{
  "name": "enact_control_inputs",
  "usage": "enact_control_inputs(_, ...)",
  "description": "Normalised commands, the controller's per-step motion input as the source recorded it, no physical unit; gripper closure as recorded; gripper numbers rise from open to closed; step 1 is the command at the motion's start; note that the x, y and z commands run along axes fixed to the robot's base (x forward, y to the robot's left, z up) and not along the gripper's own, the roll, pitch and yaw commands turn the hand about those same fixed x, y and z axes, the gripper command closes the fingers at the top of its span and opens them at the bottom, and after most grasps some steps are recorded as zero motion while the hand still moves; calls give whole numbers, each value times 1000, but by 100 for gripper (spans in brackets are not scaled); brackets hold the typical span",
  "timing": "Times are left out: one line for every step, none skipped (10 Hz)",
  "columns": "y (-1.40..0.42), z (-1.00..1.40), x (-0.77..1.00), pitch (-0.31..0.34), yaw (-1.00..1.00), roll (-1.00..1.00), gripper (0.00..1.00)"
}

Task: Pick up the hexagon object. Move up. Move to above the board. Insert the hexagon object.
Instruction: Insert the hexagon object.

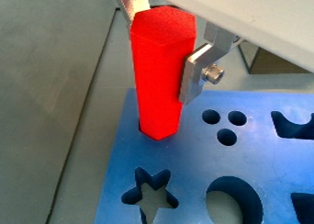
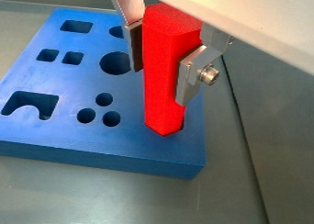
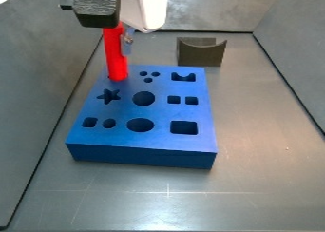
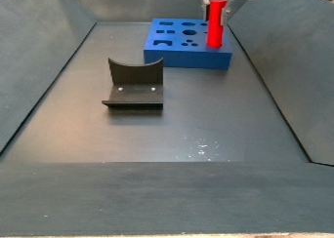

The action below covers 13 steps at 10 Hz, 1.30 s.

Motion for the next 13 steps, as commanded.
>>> enact_control_inputs(20, -851, 231, 20, -71, -56, 100)
enact_control_inputs(0, 0, 11, 44, 0, 0, 100)
enact_control_inputs(0, -234, 0, 0, 0, 16, 100)
enact_control_inputs(43, -983, -97, 66, -160, 36, 100)
enact_control_inputs(120, -1000, -89, 36, -231, 1, 100)
enact_control_inputs(209, -1000, -66, 14, -186, 0, 100)
enact_control_inputs(209, -1000, 0, 0, -114, -86, 100)
enact_control_inputs(177, -869, 3, 4, -131, -150, 100)
enact_control_inputs(163, -834, 11, 26, -143, -160, 100)
enact_control_inputs(134, -46, 63, 0, -17, -159, 100)
enact_control_inputs(0, 0, 0, 0, 0, 10, 100)
enact_control_inputs(0, -40, 0, 0, 0, 16, 100)
enact_control_inputs(0, 0, 0, 0, 0, 0, 100)
